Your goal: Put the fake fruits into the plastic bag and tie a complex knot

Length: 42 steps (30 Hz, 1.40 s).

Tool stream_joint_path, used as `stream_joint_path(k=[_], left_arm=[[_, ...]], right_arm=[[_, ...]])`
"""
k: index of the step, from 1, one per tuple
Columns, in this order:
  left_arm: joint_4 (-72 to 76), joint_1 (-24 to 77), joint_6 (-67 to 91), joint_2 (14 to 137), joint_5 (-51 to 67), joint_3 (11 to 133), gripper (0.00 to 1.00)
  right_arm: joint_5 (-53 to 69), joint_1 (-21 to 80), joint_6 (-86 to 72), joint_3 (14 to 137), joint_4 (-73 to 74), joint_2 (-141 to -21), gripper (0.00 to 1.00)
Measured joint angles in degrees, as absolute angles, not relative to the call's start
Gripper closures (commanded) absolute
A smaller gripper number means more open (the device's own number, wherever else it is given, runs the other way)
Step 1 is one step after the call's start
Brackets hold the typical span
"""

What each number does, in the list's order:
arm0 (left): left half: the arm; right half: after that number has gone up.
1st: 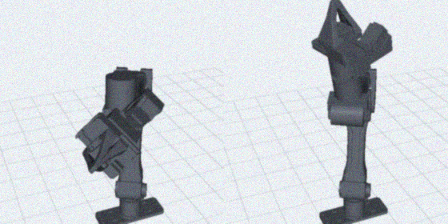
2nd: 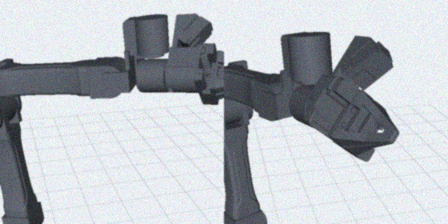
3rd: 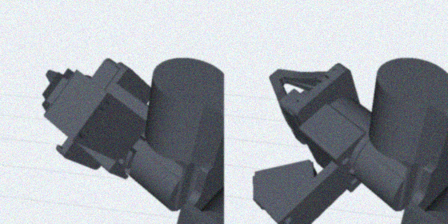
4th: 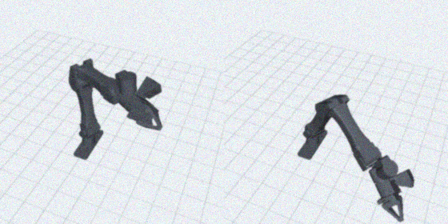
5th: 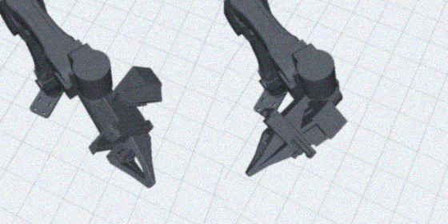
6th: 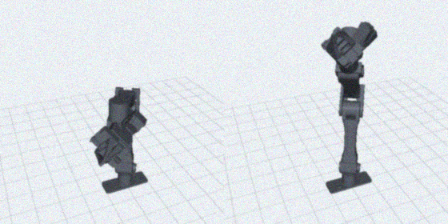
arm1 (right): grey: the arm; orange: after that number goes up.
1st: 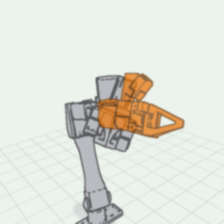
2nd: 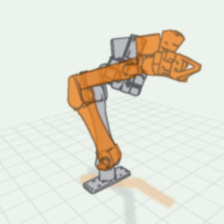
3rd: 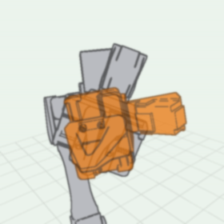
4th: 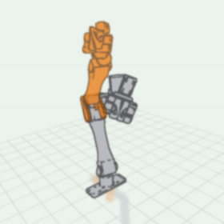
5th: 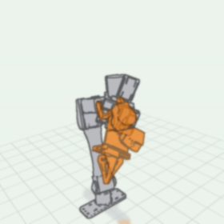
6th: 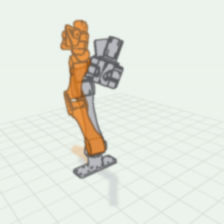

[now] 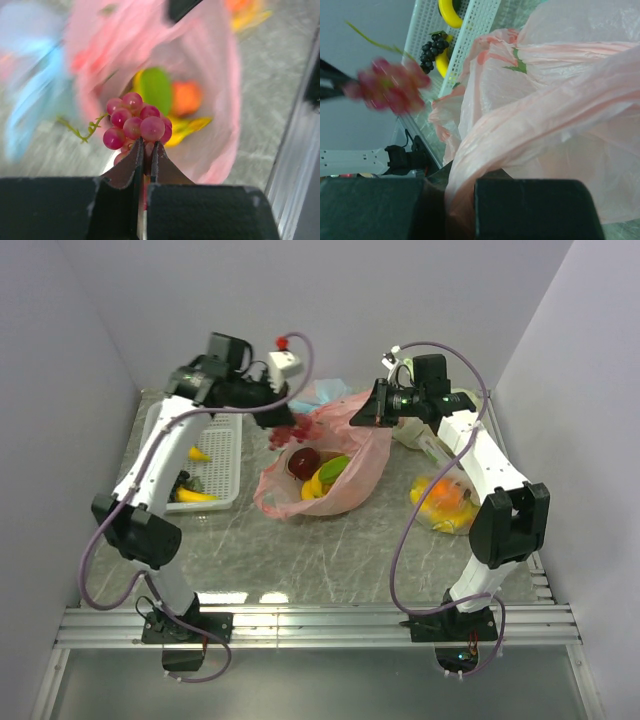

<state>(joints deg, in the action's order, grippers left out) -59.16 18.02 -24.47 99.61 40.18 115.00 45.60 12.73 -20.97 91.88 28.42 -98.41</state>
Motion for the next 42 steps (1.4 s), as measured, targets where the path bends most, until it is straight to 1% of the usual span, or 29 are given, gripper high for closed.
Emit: stream_joint_path(k=[3, 7, 8, 9, 10, 12, 13, 14, 18, 21, 22, 23, 26, 28, 30, 33, 37, 42], left_arm=[[-51.99, 23.53, -21.37, 102.28, 41.04, 112.75, 1.00], [-39.05, 26.48, -14.48, 110.04, 40.51, 111.09, 0.99], [-35.66, 26.70, -12.34, 112.53, 39.99, 111.09, 0.79], [-32.82, 26.72, -10.52, 114.89, 39.31, 111.09, 0.63], [-30.63, 26.70, -9.50, 116.55, 38.85, 111.07, 0.44], [-28.05, 26.57, -7.79, 118.89, 37.85, 111.04, 0.35], [-27.81, 26.46, -7.33, 119.04, 37.54, 111.00, 0.33], [-27.99, 26.26, -7.44, 119.00, 37.45, 111.00, 0.28], [-29.98, 24.67, -8.93, 113.78, 38.33, 109.54, 0.26], [-33.34, 20.64, -8.84, 105.86, 39.97, 106.78, 0.25], [-34.48, 18.24, -8.71, 102.89, 40.29, 106.26, 0.21], [-35.62, 15.16, -8.64, 100.07, 39.97, 106.04, 0.21], [-39.64, 4.08, -10.02, 93.62, 37.08, 106.06, 0.21], [-44.05, -3.20, -13.67, 91.50, 34.52, 106.08, 0.22], [-49.08, -8.62, -18.33, 91.48, 31.57, 105.75, 0.23], [-54.92, -13.10, -24.56, 93.89, 26.87, 102.52, 0.23], [-59.99, -15.64, -29.52, 100.05, 20.60, 98.10, 0.21], [-63.20, -16.29, -32.10, 105.95, 15.07, 96.66, 0.25]], right_arm=[[45.80, 12.69, -21.47, 92.07, 28.03, -98.43, 1.00], [45.82, 12.45, -22.61, 92.07, 27.66, -98.45, 1.00], [45.80, 12.27, -22.76, 92.07, 27.53, -98.45, 1.00], [45.78, 12.05, -22.92, 92.07, 27.42, -98.45, 1.00], [45.78, 11.81, -22.96, 92.07, 27.38, -98.45, 1.00], [45.78, 11.46, -23.11, 92.07, 27.24, -98.45, 1.00], [45.78, 11.35, -23.11, 92.07, 27.24, -98.45, 1.00], [45.78, 11.31, -23.11, 92.07, 27.24, -98.45, 1.00], [45.82, 11.31, -23.16, 92.05, 26.96, -98.45, 1.00], [45.78, 11.31, -23.14, 92.05, 26.87, -98.45, 1.00], [45.78, 11.31, -23.14, 92.05, 26.81, -98.45, 1.00], [45.78, 11.31, -23.14, 92.05, 26.76, -98.48, 1.00], [45.78, 11.31, -23.11, 91.79, 26.33, -98.52, 1.00], [45.80, 11.31, -23.11, 91.53, 26.17, -98.67, 1.00], [45.82, 11.31, -23.07, 91.48, 26.17, -99.00, 1.00], [45.93, 11.31, -22.85, 91.48, 26.15, -99.59, 1.00], [45.93, 11.29, -22.74, 91.48, 26.17, -100.12, 1.00], [45.93, 11.31, -22.44, 91.46, 26.17, -100.18, 1.00]])
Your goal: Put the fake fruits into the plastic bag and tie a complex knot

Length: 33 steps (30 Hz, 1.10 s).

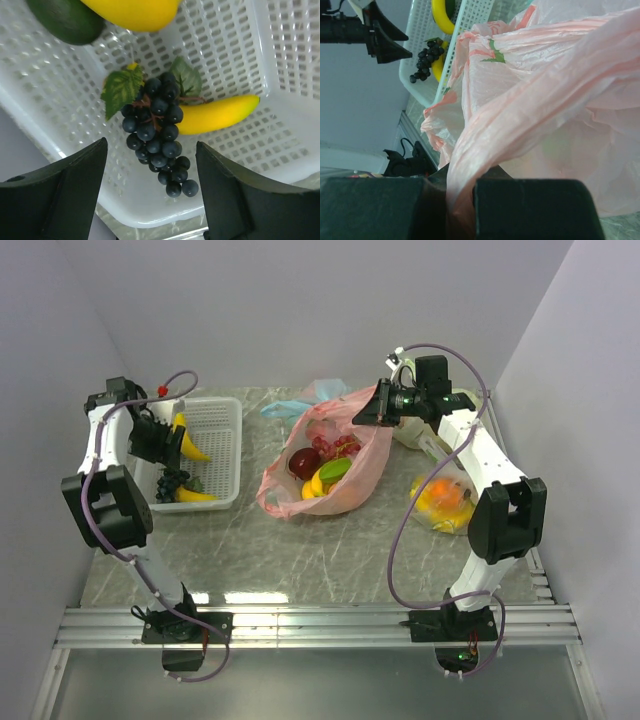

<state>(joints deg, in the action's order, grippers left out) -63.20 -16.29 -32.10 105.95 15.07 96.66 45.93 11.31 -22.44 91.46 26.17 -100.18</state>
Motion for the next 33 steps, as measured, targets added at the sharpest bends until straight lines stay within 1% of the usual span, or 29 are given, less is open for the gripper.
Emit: stream_joint_path(k=[1, 5, 9, 10, 12, 18, 21, 22, 25, 31, 32, 33], left_arm=[[-63.81, -16.27, -32.60, 106.48, 15.09, 96.73, 0.28], [-68.77, -16.23, -37.08, 108.01, 17.32, 97.73, 0.30], [-73.30, -15.25, -43.70, 108.05, 20.86, 97.60, 0.34], [-73.73, -14.66, -45.28, 108.03, 21.30, 97.27, 0.38], [-74.43, -12.91, -48.12, 107.94, 21.74, 96.03, 0.42], [-72.93, -7.88, -51.11, 108.03, 21.04, 92.92, 0.47], [-70.91, -7.64, -47.72, 109.25, 20.82, 95.37, 0.43], [-69.97, -7.94, -46.00, 109.95, 20.84, 97.27, 0.41], [-64.75, -9.50, -40.93, 110.98, 20.08, 101.89, 0.41], [-59.33, -12.27, -36.80, 112.68, 13.04, 106.72, 0.39], [-58.85, -12.51, -36.71, 113.65, 11.73, 107.11, 0.37], [-58.15, -12.64, -36.62, 114.72, 10.24, 107.18, 0.34]], right_arm=[[45.91, 11.29, -22.37, 91.46, 26.17, -100.18, 1.00], [45.91, 11.31, -21.76, 91.46, 26.22, -100.18, 1.00], [45.91, 11.29, -21.37, 91.44, 26.24, -100.18, 1.00], [45.91, 11.29, -21.32, 91.44, 26.24, -100.18, 1.00], [45.91, 11.29, -21.30, 91.44, 26.28, -100.18, 1.00], [45.91, 11.29, -21.12, 91.44, 26.63, -100.42, 1.00], [45.91, 11.29, -21.12, 91.44, 26.63, -100.53, 1.00], [45.89, 11.29, -21.12, 91.44, 26.65, -100.53, 1.00], [45.89, 11.25, -21.10, 91.44, 26.65, -100.53, 1.00], [45.89, 11.20, -21.08, 91.44, 26.65, -100.53, 1.00], [45.89, 11.20, -21.06, 91.44, 26.65, -100.53, 1.00], [45.89, 11.20, -21.02, 91.44, 26.68, -100.53, 1.00]])
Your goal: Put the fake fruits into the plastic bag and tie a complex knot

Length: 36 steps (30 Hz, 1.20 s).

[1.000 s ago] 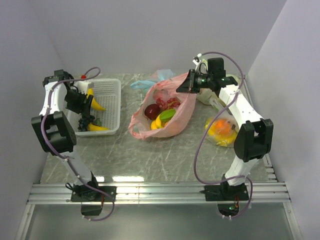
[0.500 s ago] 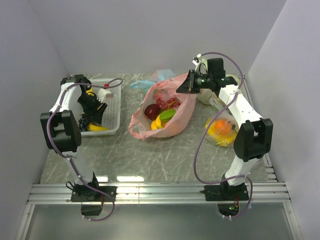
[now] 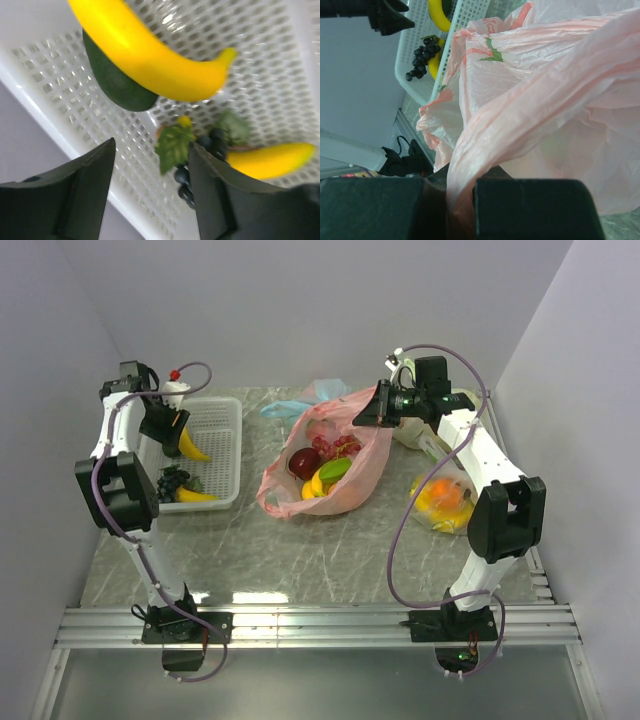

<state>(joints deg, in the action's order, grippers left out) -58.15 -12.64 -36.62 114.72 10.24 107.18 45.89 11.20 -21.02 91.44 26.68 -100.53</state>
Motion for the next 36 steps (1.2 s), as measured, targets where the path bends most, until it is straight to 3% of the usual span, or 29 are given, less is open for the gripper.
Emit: stream_joint_path(k=[9, 26, 32, 36], left_arm=[[-50.87, -12.53, -36.62, 121.21, 3.40, 105.95, 0.28], [-50.68, -11.11, -36.75, 127.61, 3.51, 112.27, 0.25], [-45.08, -12.45, -36.34, 124.46, 11.70, 104.64, 0.37], [-42.22, -12.32, -36.34, 124.44, 20.34, 101.23, 0.35]], right_arm=[[45.93, 10.98, -20.95, 91.44, 26.72, -100.55, 1.00], [45.52, 10.98, -20.05, 91.37, 27.92, -100.53, 1.00], [45.50, 10.98, -20.01, 91.11, 27.99, -100.53, 1.00], [45.52, 10.98, -19.84, 91.09, 28.05, -100.53, 1.00]])
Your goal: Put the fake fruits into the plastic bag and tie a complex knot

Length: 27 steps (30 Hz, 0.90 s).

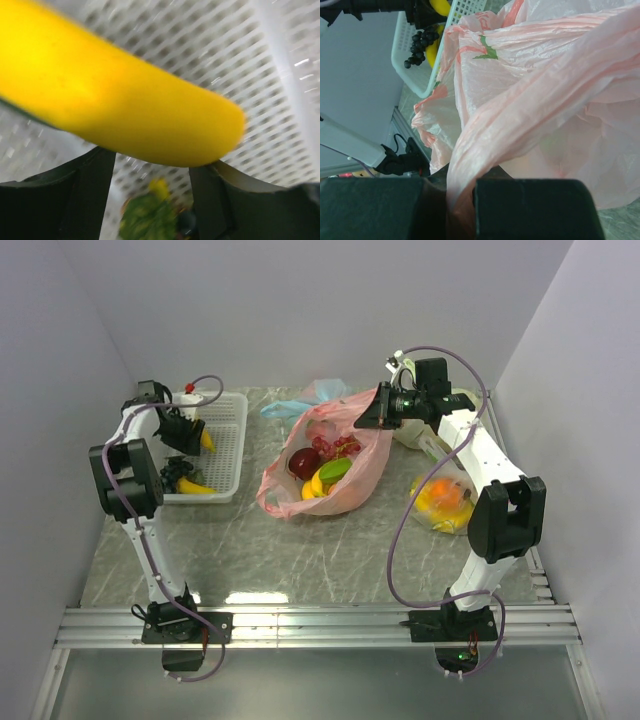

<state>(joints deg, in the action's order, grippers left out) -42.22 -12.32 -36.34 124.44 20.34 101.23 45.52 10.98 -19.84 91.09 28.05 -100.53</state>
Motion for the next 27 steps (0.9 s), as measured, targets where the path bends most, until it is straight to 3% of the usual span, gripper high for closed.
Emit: stream_joint_path(k=[5, 12, 16, 21, 27], left_arm=[[-40.38, -12.03, -37.08, 122.85, 28.64, 100.25, 0.29], [-37.63, -12.43, -33.41, 120.60, 30.41, 103.24, 0.21], [-35.90, -12.99, -30.72, 120.60, 31.05, 104.86, 0.21], [-34.76, -12.86, -27.64, 121.12, 29.02, 107.20, 0.28], [-34.48, -12.56, -27.86, 123.87, 24.56, 110.48, 0.23]], right_arm=[[45.52, 10.96, -19.62, 91.07, 28.18, -100.53, 1.00], [45.52, 10.96, -19.59, 90.94, 28.16, -100.53, 1.00], [45.54, 10.96, -19.59, 90.63, 28.34, -100.53, 1.00], [45.54, 10.96, -19.64, 90.61, 28.32, -100.51, 1.00], [45.54, 10.96, -19.62, 90.59, 28.29, -100.51, 1.00]])
